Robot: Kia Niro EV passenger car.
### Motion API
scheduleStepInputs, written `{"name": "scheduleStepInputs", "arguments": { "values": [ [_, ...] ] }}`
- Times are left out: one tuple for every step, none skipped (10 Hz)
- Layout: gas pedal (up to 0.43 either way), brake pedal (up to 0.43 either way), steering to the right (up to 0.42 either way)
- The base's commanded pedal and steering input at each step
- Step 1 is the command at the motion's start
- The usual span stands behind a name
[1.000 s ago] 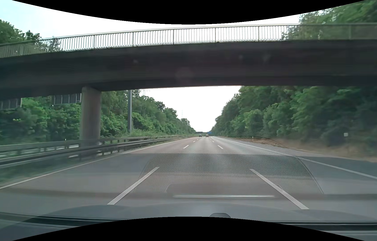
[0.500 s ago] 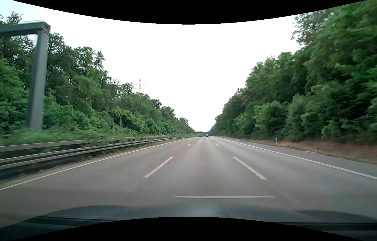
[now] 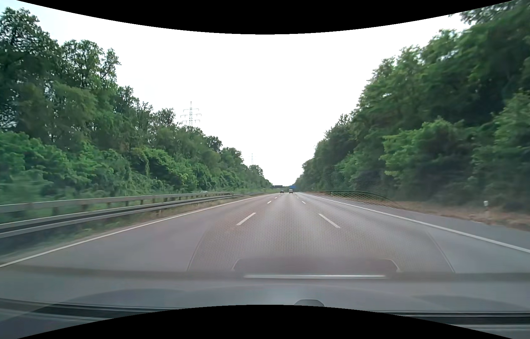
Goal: Follow the waypoints while adhering to traffic rules and regulations
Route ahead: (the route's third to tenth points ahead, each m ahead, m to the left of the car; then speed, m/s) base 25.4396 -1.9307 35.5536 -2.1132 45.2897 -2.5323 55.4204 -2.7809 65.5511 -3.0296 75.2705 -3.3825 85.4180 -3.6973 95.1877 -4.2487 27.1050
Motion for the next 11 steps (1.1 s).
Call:
{"name": "scheduleStepInputs", "arguments": {
  "values": [
    [0.299, 0.000, 0.001],
    [0.299, 0.000, 0.001],
    [0.299, 0.000, 0.001],
    [0.299, 0.000, 0.001],
    [0.299, 0.000, 0.001],
    [0.299, 0.000, 0.000],
    [0.299, 0.000, 0.000],
    [0.299, 0.000, 0.000],
    [0.299, 0.000, -0.001],
    [0.299, 0.000, -0.002],
    [0.299, 0.000, -0.002]
  ]
}}
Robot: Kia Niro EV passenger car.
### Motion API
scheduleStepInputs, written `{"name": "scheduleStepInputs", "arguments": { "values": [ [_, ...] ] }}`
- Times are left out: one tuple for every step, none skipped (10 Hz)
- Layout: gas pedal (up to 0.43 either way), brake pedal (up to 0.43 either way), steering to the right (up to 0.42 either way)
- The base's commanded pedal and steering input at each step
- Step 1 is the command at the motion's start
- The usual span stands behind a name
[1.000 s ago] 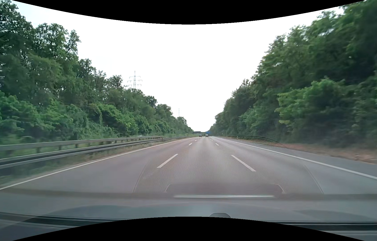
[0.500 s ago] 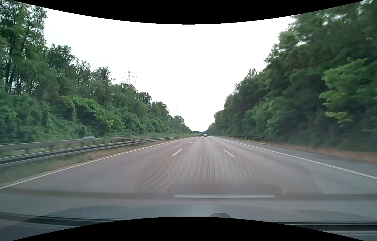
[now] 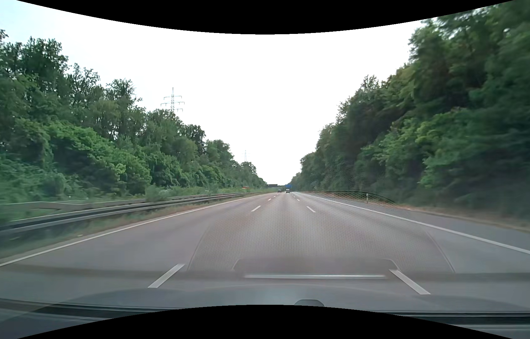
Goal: Follow the waypoints while adhering to traffic rules and regulations
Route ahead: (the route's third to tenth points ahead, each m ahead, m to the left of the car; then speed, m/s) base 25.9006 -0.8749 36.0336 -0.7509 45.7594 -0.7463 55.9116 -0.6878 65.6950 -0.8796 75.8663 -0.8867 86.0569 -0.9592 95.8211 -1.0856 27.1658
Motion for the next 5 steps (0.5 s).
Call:
{"name": "scheduleStepInputs", "arguments": {
  "values": [
    [0.299, 0.000, -0.003],
    [0.299, 0.000, -0.003],
    [0.299, 0.000, -0.003],
    [0.299, 0.000, -0.003],
    [0.299, 0.000, -0.003]
  ]
}}
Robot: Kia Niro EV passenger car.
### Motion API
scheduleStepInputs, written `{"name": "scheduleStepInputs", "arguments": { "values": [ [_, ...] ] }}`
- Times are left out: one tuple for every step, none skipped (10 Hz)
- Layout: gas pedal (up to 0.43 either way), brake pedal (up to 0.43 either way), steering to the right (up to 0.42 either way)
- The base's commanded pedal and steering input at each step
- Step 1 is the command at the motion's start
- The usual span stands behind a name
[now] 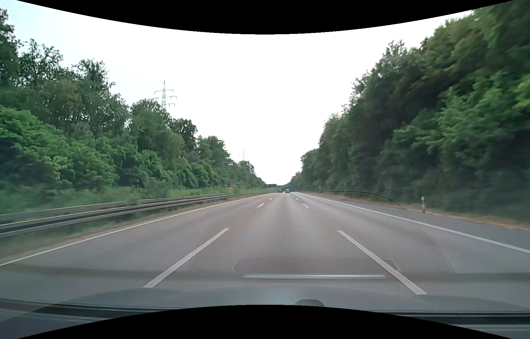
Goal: Follow the waypoints while adhering to traffic rules and regulations
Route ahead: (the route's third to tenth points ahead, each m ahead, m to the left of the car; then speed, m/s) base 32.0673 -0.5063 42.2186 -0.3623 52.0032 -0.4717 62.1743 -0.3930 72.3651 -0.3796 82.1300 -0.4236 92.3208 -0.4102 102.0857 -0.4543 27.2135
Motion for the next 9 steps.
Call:
{"name": "scheduleStepInputs", "arguments": {
  "values": [
    [0.299, 0.000, -0.003],
    [0.299, 0.000, -0.002],
    [0.299, 0.000, -0.002],
    [0.299, 0.000, -0.002],
    [0.299, 0.000, -0.002],
    [0.299, 0.000, -0.002],
    [0.299, 0.000, -0.002],
    [0.299, 0.000, -0.002],
    [0.299, 0.000, -0.002]
  ]
}}
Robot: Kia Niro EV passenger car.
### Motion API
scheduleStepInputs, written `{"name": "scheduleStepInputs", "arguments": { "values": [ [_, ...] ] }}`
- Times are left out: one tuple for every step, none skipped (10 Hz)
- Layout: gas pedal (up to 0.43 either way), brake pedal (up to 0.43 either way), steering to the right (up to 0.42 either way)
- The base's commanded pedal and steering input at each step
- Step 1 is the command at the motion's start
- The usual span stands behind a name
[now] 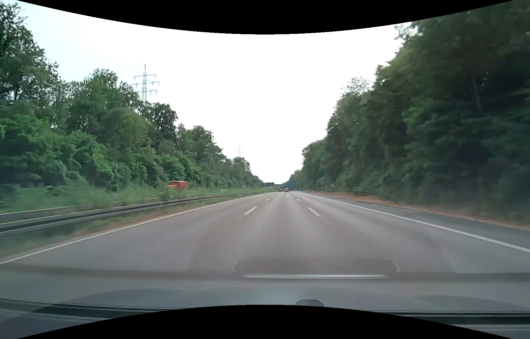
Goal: Follow the waypoints while adhering to traffic rules and regulations
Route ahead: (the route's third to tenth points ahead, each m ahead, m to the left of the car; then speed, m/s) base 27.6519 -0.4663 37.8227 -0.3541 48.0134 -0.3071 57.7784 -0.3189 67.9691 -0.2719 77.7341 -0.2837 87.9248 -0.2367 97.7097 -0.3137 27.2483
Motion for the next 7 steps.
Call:
{"name": "scheduleStepInputs", "arguments": {
  "values": [
    [0.299, 0.000, -0.002],
    [0.299, 0.000, -0.002],
    [0.299, 0.000, -0.002],
    [0.299, 0.000, -0.002],
    [0.299, 0.000, -0.002],
    [0.299, 0.000, -0.002],
    [0.311, 0.000, -0.001]
  ]
}}
